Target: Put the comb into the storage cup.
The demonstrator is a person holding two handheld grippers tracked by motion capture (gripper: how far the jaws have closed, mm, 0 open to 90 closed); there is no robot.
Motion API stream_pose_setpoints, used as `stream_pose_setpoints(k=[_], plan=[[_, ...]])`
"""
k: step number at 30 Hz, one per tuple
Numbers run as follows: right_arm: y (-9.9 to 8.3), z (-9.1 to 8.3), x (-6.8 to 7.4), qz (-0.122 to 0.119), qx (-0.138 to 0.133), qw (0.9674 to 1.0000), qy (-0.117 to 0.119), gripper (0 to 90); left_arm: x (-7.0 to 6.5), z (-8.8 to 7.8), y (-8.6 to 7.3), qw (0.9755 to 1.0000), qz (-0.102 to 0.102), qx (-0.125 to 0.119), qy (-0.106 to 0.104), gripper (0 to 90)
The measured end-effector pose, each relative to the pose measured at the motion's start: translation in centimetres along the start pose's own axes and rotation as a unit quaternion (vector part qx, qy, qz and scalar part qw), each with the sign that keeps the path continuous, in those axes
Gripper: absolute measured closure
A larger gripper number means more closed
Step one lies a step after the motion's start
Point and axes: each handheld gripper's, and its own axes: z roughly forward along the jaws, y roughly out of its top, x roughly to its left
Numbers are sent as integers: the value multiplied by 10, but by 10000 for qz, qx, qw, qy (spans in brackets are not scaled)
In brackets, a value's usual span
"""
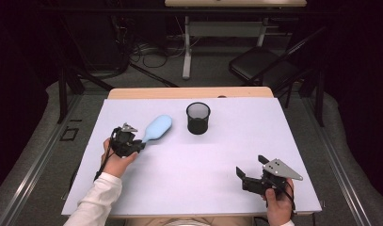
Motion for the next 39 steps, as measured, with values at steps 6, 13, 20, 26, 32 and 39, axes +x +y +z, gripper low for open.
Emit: stream_pose_setpoints(k=[6,13,20,26,32,39], plan=[[0,0,0,-1,0,10000,1,82,0,-2,1,10000,-4,-81,13,639],[0,0,0,-11,-8,10000,-2,82,3,-6,2,9997,-71,-212,130,487],[0,0,0,-2,5,10000,4,82,5,-9,3,9996,-37,-207,187,452],[0,0,0,-8,7,10000,2,82,7,-12,3,9995,-102,-243,149,471],[0,0,0,-6,15,10000,-2,84,13,-19,5,9994,-190,-286,106,473],[0,1,1,25,31,10000,-7,84,17,-21,6,9988,-337,-342,11,414]])
